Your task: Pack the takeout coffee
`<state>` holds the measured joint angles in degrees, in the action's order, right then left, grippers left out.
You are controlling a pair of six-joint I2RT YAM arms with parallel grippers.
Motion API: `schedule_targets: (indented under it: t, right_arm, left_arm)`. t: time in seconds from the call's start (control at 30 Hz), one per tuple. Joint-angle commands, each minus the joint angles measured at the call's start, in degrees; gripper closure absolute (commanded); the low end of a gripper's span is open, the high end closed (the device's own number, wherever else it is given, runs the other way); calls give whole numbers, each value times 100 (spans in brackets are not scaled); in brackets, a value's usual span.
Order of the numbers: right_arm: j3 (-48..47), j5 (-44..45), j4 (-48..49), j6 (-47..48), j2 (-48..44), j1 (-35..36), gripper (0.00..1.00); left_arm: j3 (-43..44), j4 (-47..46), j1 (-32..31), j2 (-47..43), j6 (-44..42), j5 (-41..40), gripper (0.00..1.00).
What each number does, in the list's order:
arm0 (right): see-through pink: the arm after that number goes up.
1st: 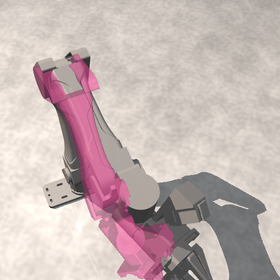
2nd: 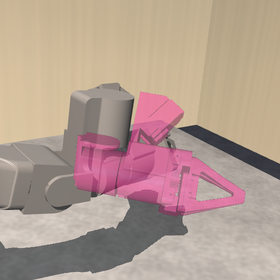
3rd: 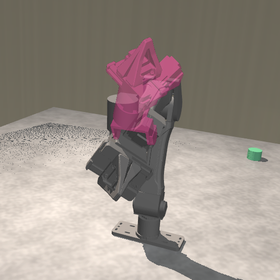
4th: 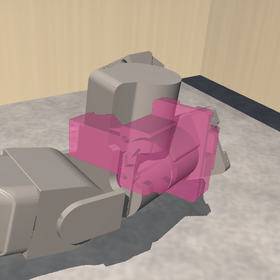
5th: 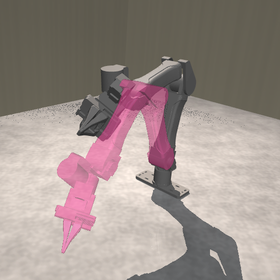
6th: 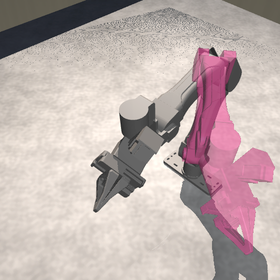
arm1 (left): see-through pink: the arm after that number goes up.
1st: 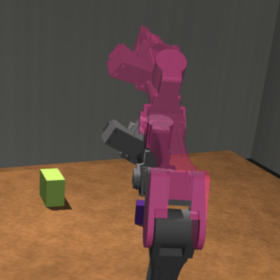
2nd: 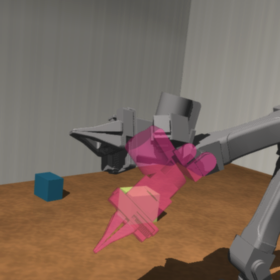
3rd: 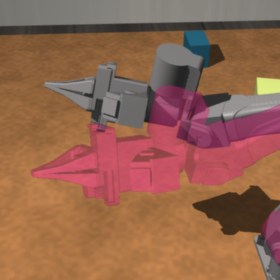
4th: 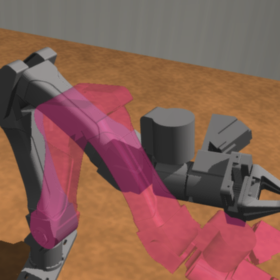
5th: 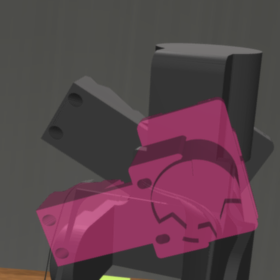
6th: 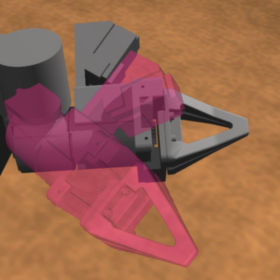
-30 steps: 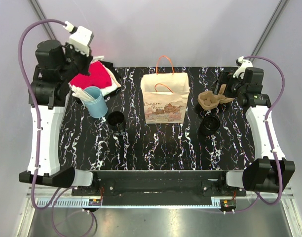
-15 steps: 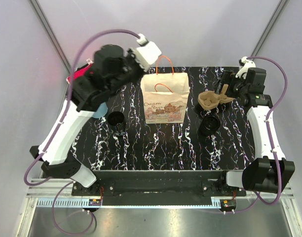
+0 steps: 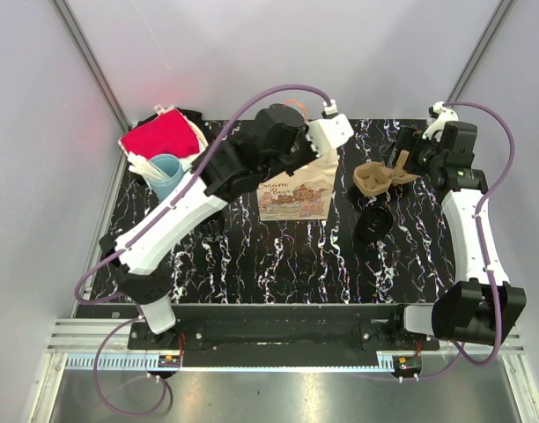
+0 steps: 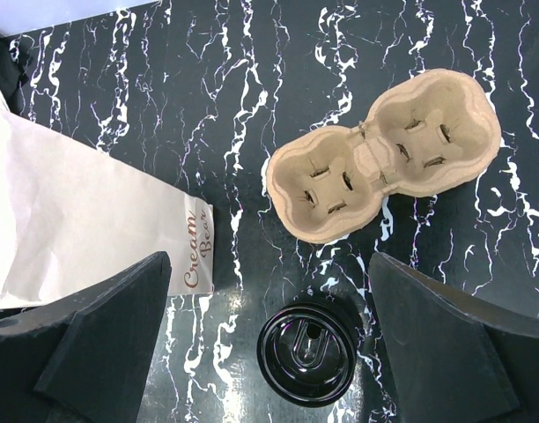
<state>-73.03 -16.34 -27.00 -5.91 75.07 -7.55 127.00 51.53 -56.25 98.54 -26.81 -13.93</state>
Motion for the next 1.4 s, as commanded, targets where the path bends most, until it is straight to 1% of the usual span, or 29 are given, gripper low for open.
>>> schedule_targets:
  t: [0.0, 0.13, 0.17, 0.2, 0.23, 0.4, 0.43, 0.5, 0.63, 0.7, 0.77, 0.8, 0.87, 0.93, 0.97, 1.0, 1.03, 1.17, 1.2, 1.27, 1.3, 1.33, 1.37]
  right_arm:
    - [8, -185, 239, -68, -133, -53, 0]
    - [17, -221, 248, -86, -106, -62, 0]
    - [17, -238, 266, -103, -106, -62, 0]
    - [35, -247, 266, -103, -98, -62, 0]
    - [44, -273, 275, -103, -98, -62, 0]
    - [53, -317, 275, -112, -80, -62, 0]
    - [53, -317, 283, -112, -71, -62, 0]
    - [53, -326, 284, -121, -71, -62, 0]
    - [53, -352, 284, -129, -63, -62, 0]
    - [61, -352, 292, -121, -62, -62, 1]
    - [61, -361, 292, -129, -62, -62, 0]
    - [61, -370, 284, -129, -62, -62, 1]
    - [61, -361, 284, -129, -62, -71, 1]
    - [79, -370, 292, -138, -71, -71, 1]
    - [70, -370, 292, -138, -71, -80, 1]
    - [70, -379, 292, -138, -71, -80, 1]
    - [70, -370, 292, -138, -80, -80, 1]
    - [70, -414, 292, -138, -80, -89, 1]
    - [70, -423, 292, -138, -71, -89, 0]
    - [70, -440, 292, -138, -71, -89, 1]
    - [79, -449, 292, -147, -63, -89, 0]
    - [70, -458, 301, -156, -62, -89, 0]
    - [61, -467, 292, -156, -71, -89, 0]
  left_arm:
    - [343, -55, -18, 393, -53, -347, 100]
    - [510, -55, -9, 692, -35, -364, 100]
    - [571, -64, -18, 754, -44, -391, 99]
    - [624, -55, -18, 867, -61, -417, 95]
    - [633, -64, -9, 929, -88, -435, 93]
    - [826, -90, -9, 1228, -114, -452, 89]
    - [844, -108, -9, 1255, -123, -452, 85]
    - [844, -134, -9, 1334, -132, -452, 82]
    - [853, -266, -9, 1396, -114, -444, 69]
    - [853, -353, -18, 1405, -106, -400, 65]
    - [853, -424, -9, 1370, -97, -330, 55]
    - [853, -503, -18, 1335, -62, -277, 46]
    - [835, -600, -9, 1221, -18, -163, 31]
    - [826, -766, 0, 1037, 44, -127, 21]
    - [809, -811, 17, 948, 61, -127, 8]
    - [774, -933, 44, 852, 123, -110, 3]
    - [652, -1004, 131, 599, 167, -83, 1]
    - [256, -1171, 553, -44, 421, 66, 1]
    - [-15, -1171, 780, -176, 457, 92, 1]
    - [-419, -1355, 1036, -650, 536, 206, 1]
    - [-874, -1434, 1307, -826, 545, 268, 1]
    - [-1079, -1513, 1449, -1158, 554, 364, 1]
    - [-1281, -1645, 1581, -1310, 563, 382, 1]
